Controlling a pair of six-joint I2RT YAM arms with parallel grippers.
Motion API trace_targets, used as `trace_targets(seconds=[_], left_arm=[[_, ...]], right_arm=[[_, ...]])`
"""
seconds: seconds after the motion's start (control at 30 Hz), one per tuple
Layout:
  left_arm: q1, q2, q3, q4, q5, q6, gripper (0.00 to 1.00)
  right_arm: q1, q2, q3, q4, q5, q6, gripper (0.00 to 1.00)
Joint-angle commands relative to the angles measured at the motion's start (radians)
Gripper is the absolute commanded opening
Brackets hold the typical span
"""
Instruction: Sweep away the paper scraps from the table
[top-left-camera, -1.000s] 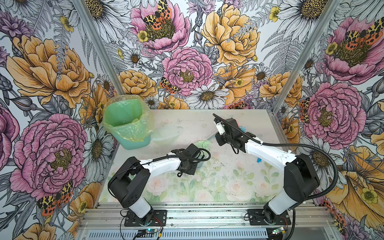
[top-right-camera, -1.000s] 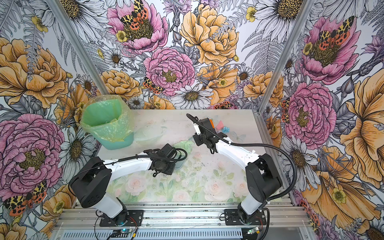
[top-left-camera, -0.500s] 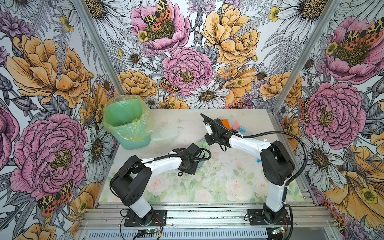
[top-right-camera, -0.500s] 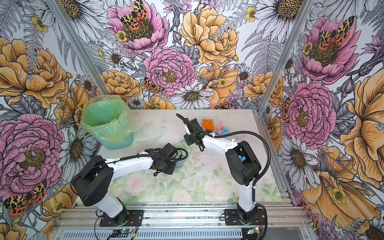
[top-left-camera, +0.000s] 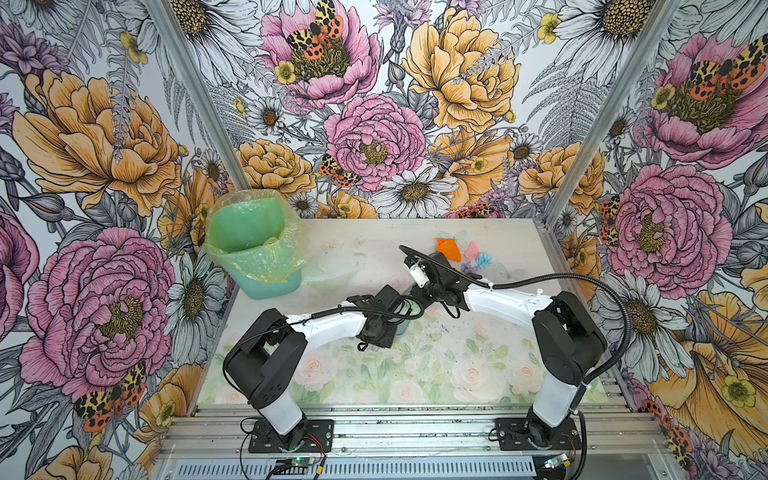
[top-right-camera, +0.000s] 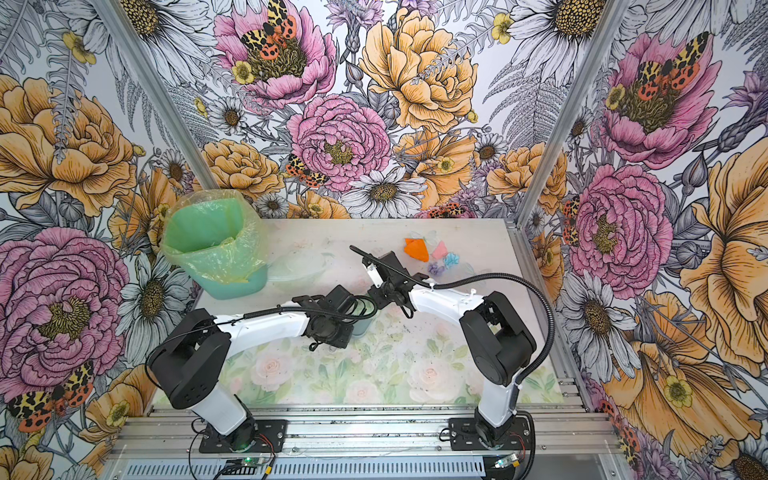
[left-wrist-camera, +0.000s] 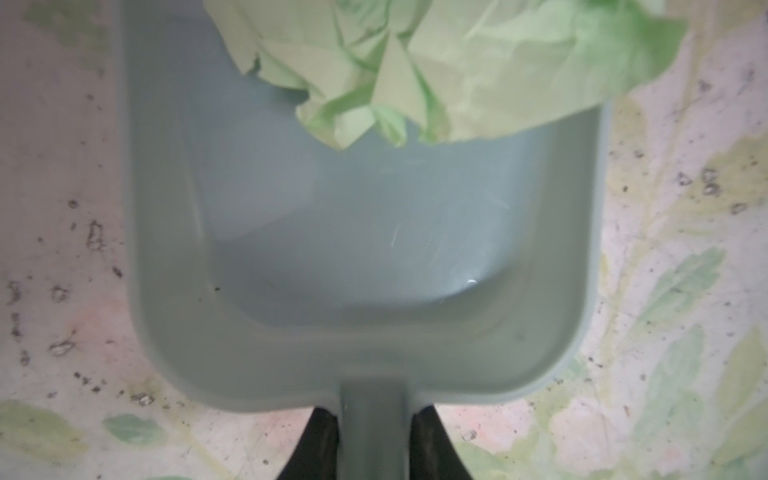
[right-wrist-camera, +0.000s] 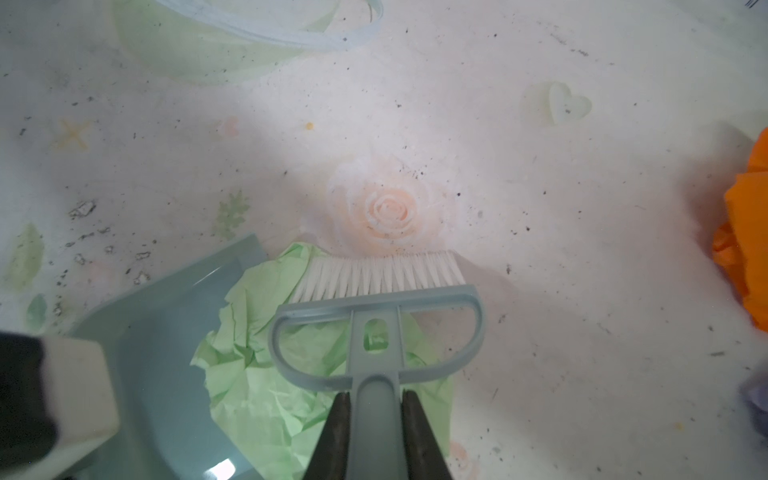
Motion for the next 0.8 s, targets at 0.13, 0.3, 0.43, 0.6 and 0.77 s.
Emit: trace_targets(seconds=[0.13, 0.3, 0.43, 0.6, 0.77], left_arm=[[-0.003, 0.012, 0.031, 0.007, 0.011, 0.024, 0.0], [-0.005, 0.019, 0.033, 0.007, 0.011, 0.024, 0.0], [-0.005, 0.015, 0.031, 0.006, 0.005, 0.025, 0.0], [-0.005, 0.004, 0.028, 0.006, -0.005, 0.02, 0.0], [-0.005, 0.001, 0.027, 0.006, -0.009, 0.021, 0.0]], right_arm=[[0.009, -0.047, -0.052, -0.04, -0.157, -0.04, 0.0], [0.01, -0.069, -0.076, -0.04, -0.274, -0.034, 0.0], [0.009, -0.073, -0.084, -0.051, -0.348, -0.033, 0.0], [0.01, -0.071, -0.089, -0.092, -0.445, -0.025, 0.0], [0.01, -0.098, -0.107, -0.121, -0.477, -0.008, 0.0]])
